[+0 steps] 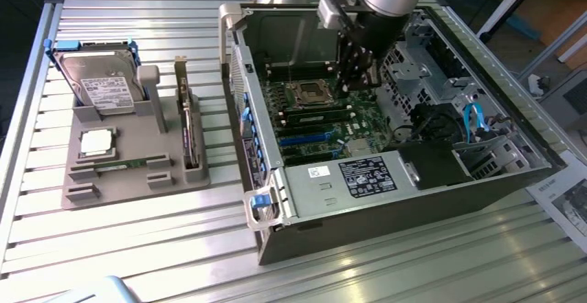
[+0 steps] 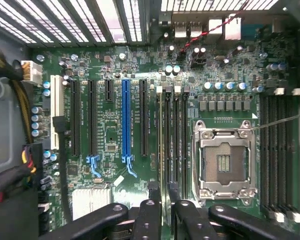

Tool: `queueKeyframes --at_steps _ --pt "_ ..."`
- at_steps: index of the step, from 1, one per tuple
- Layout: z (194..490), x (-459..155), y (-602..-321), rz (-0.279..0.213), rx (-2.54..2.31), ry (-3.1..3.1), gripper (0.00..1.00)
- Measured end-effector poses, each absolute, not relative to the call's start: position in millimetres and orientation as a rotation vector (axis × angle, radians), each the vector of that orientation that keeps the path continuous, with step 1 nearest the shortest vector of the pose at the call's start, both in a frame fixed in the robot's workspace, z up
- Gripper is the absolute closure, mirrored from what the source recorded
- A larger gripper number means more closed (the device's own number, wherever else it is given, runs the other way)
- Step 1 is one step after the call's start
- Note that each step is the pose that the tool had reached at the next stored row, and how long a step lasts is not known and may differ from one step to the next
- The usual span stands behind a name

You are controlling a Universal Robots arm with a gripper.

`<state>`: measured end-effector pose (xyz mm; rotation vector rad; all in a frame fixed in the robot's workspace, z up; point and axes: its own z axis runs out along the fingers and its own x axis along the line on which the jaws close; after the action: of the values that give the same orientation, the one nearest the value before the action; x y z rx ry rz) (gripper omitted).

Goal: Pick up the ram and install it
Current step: 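Insert the ram into the slot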

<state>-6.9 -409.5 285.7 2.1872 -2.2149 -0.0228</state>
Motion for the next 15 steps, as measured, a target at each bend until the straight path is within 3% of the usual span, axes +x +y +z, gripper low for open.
queueKeyframes --at_steps 6,15 --pt "321.7 -6.2 -409.5 -0.023 2.187 -2.215 0.81" --pt "348.1 -5.7 -409.4 -0.023 2.185 -2.218 0.81"
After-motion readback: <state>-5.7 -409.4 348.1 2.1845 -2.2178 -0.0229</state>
